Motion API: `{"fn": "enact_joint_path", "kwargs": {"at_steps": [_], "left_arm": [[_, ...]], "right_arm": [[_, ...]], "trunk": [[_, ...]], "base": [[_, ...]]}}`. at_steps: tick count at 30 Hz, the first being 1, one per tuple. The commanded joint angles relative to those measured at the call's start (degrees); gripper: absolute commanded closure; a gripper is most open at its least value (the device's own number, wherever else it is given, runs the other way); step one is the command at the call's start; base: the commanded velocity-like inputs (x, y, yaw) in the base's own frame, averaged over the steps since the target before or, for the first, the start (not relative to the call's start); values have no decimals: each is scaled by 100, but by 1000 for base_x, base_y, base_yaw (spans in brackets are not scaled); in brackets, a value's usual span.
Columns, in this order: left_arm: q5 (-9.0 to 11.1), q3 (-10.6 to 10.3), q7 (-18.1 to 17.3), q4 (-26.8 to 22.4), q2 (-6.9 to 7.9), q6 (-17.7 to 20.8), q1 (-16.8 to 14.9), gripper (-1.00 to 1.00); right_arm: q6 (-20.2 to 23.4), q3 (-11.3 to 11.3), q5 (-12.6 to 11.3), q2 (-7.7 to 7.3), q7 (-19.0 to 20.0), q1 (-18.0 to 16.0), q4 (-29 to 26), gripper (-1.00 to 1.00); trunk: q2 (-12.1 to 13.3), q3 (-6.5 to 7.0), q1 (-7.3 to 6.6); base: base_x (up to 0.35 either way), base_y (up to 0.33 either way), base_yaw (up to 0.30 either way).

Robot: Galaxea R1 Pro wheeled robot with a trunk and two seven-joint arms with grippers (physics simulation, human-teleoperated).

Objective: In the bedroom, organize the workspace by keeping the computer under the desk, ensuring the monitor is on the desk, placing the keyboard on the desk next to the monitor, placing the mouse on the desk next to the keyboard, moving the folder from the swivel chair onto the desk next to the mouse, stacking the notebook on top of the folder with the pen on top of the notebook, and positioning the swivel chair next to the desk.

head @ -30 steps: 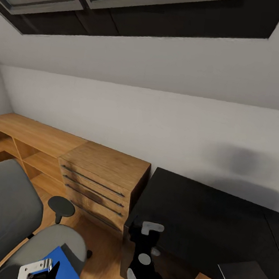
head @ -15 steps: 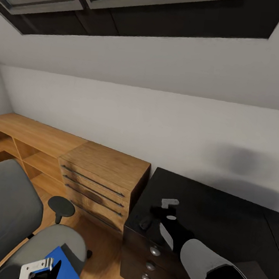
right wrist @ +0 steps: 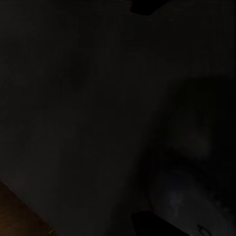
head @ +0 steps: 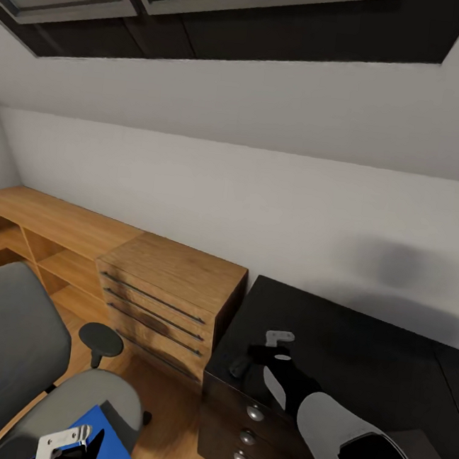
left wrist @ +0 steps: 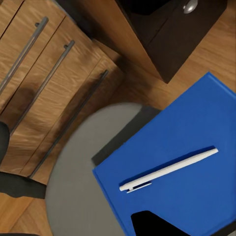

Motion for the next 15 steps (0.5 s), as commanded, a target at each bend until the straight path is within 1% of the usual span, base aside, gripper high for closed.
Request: {"fn": "enact_joint_path", "kwargs": {"at_steps": [1,9,11,15], "left_arm": [[60,-5,29,-13,3,29,1,-100],[59,-5,29,-12,3,29,1,-100],[56,-5,29,-13,3,29,1,-100],[52,-5,35,-12,3,24,1,-100]], "right_arm": [[32,48,-45,-1,-35,-3,-11,-100],[18,50,-51,0,-21,0,-14,-100],[7,62,-53,17,85,4,-17,-100],[-8,67,-46,78,477,7,-19,-100]], "trunk": [[-5,-6,1],[-5,-6,1],[-5,-6,1],[-5,-6,1]], "base": [[0,0,0],[0,0,0],[0,0,0],[0,0,0]]}}
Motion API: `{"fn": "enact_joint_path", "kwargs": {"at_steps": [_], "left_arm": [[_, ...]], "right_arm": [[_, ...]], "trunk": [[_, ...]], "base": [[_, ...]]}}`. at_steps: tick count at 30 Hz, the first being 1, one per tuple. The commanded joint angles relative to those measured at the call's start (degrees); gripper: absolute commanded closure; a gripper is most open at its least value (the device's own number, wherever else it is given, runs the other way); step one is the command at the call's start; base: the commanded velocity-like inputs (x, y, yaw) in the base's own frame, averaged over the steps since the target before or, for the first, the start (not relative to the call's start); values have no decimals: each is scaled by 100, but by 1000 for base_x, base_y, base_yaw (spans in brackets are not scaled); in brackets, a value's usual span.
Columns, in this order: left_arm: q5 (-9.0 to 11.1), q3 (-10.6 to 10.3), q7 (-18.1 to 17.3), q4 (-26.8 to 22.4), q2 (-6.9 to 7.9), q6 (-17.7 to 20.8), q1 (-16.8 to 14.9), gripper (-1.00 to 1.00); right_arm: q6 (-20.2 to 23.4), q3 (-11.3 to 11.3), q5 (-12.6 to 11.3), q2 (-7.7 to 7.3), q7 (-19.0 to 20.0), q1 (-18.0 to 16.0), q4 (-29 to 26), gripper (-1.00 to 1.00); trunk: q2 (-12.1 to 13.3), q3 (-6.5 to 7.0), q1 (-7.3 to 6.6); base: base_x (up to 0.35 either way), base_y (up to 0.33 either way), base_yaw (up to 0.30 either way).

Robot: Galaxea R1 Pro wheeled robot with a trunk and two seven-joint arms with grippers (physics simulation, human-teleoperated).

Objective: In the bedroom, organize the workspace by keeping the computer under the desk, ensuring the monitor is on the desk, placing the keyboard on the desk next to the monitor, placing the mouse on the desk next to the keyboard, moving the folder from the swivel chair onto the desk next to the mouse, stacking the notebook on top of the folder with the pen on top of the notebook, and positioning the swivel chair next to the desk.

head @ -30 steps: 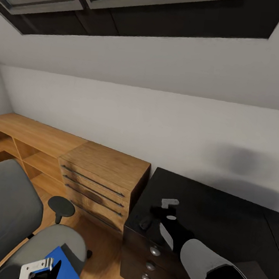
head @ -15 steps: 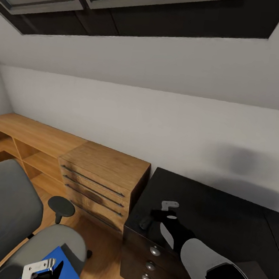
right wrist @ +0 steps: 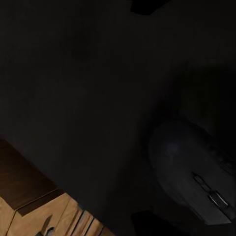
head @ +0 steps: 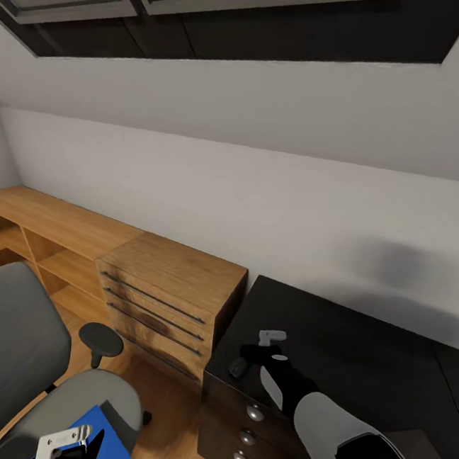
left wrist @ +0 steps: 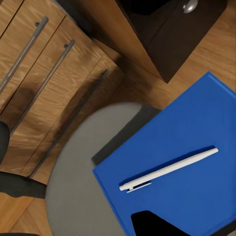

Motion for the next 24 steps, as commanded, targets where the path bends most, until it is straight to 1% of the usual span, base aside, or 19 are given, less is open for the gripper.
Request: {"fn": "enact_joint_path", "kwargs": {"at_steps": [1,8,14,20,24], "left_arm": [[60,-4,31,-12,3,28,1,-100],[59,-4,32,-13,3,26,1,-100],[59,-4,32,-14,4,26,1,-100],[64,-4,32,-14,10,26,1,-100],[67,1,32,-14,11,26,1,-100]], "right_arm": [[29,48,-46,5,-29,-3,-11,-100],[24,48,-50,27,-33,-3,-27,-100],[26,49,-52,32,-31,-3,-26,-100],[42,49,-47,30,-23,-3,-21,-100],[172,42,-51,23,-26,-3,-27,-100]], "trunk": [[-5,-6,1],[-5,-6,1],[-5,-18,1],[-5,-22,1],[-5,-22,1]], "base": [[0,0,0],[0,0,4],[0,0,145],[0,0,45],[0,0,6]]}}
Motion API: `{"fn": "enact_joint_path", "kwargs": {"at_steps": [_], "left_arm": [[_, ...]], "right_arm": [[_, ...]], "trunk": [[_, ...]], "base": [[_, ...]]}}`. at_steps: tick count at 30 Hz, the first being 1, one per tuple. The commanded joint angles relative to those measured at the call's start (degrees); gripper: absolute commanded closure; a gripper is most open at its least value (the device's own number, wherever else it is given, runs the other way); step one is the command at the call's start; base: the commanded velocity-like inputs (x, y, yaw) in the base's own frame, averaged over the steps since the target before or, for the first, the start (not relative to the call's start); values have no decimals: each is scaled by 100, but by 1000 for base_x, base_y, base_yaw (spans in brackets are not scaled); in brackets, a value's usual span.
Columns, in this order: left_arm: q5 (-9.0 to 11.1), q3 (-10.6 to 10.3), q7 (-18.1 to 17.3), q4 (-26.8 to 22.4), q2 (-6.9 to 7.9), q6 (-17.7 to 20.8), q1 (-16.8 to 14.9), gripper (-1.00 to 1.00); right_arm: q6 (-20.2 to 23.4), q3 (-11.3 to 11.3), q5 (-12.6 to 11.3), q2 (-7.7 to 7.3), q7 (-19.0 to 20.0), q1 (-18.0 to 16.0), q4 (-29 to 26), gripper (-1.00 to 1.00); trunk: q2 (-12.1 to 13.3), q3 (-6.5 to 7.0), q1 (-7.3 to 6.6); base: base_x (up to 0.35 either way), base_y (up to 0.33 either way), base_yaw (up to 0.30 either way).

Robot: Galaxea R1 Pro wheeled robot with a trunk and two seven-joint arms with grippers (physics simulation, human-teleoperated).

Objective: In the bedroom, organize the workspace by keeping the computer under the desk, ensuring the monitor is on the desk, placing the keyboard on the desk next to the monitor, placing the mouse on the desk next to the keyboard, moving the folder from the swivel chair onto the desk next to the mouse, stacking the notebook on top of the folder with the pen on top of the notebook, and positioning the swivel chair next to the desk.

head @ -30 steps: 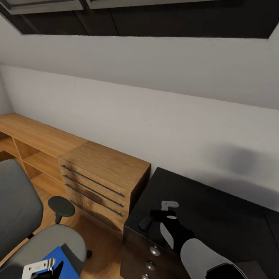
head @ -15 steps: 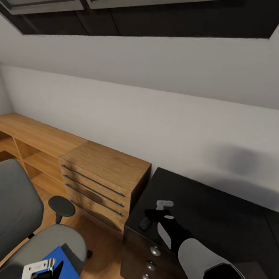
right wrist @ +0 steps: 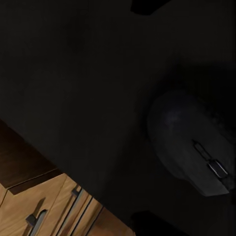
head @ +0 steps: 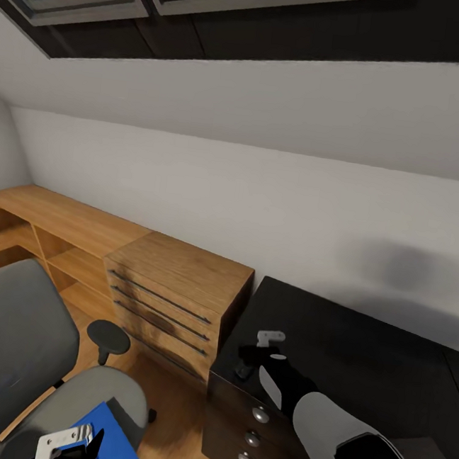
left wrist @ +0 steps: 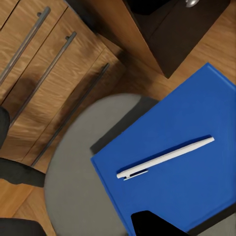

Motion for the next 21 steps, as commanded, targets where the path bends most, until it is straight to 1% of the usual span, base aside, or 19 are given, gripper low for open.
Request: {"fn": "enact_joint_path", "kwargs": {"at_steps": [1,3,5,13,17,21], "left_arm": [[60,-5,29,-13,3,29,1,-100],[61,-4,29,-13,3,29,1,-100],[61,-3,29,-13,4,29,1,-100],[61,-2,29,-20,8,29,1,-100],[61,-1,29,-22,11,29,1,-100],[61,-7,35,-22,5,24,1,-100]], "right_arm": [[138,45,-51,0,-36,-3,-16,-100],[325,35,-52,-2,-36,-3,-32,-100],[407,32,-54,-2,-31,-3,-36,-100],[456,36,-55,1,-17,-3,-35,-100],[451,37,-59,5,75,-3,-23,-100],[433,38,-57,10,232,-3,-10,-100]], "trunk": [[-5,-6,1],[-5,-6,1],[-5,-6,1],[-5,-6,1],[-5,-6,1],[-166,-78,89]], "base": [[0,0,2],[0,0,1],[0,0,0],[0,0,0],[0,0,0],[0,0,0]]}}
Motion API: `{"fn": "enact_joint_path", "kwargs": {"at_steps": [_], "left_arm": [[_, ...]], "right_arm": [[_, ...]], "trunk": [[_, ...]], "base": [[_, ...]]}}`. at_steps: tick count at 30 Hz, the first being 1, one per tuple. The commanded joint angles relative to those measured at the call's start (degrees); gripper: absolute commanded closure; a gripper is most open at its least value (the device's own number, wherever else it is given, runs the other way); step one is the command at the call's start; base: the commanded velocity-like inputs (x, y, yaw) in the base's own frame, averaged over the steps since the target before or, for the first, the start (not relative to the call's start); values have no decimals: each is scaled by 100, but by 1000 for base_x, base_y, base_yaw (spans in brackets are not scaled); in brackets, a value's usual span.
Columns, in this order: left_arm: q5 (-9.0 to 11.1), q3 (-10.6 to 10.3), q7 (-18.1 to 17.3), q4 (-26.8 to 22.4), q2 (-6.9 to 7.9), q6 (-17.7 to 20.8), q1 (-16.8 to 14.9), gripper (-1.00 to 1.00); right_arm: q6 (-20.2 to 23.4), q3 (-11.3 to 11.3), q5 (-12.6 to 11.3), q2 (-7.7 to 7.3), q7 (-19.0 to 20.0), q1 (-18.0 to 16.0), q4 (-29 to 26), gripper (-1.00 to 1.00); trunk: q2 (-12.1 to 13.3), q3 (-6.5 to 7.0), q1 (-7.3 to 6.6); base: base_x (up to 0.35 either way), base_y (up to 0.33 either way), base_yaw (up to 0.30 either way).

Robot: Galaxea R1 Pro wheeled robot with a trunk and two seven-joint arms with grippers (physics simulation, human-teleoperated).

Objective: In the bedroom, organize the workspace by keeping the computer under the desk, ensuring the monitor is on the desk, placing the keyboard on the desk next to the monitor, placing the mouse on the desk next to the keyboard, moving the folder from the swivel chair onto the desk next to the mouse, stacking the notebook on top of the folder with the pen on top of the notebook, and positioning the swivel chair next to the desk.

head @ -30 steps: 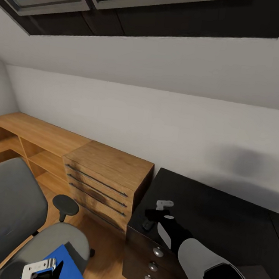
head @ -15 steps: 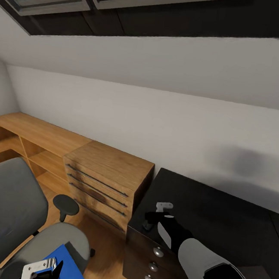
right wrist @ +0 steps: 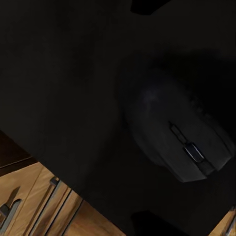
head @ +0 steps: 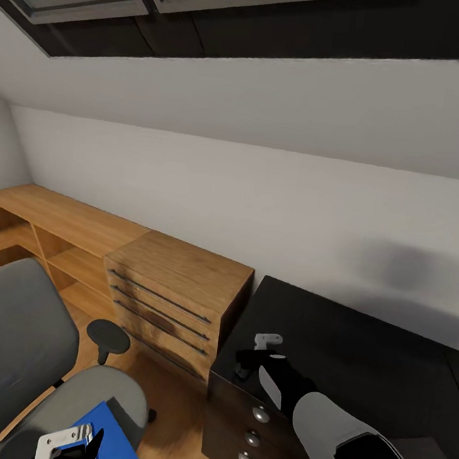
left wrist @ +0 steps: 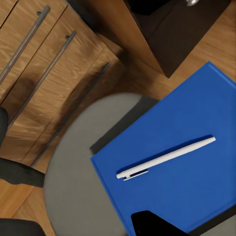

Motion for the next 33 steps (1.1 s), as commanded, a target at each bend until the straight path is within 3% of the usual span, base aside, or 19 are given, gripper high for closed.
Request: {"fn": "enact_joint_path", "kwargs": {"at_steps": [1,20,27,33], "left_arm": [[60,-5,30,-13,2,30,1,-100],[60,0,32,-13,1,34,1,-100],[60,1,32,-13,1,34,1,-100],[60,-4,39,-13,1,27,1,-100]], "right_arm": [[27,48,-52,-1,-22,-2,-10,-100],[26,56,-53,0,10,5,-9,-100],[48,61,-58,0,10,5,-4,-100],[53,65,-58,0,10,5,-4,-100]], "trunk": [[-47,-25,24],[-809,-366,441],[-809,-366,441],[-1049,-473,573]], "base": [[0,0,0],[0,0,0],[0,0,0],[0,0,0]]}}
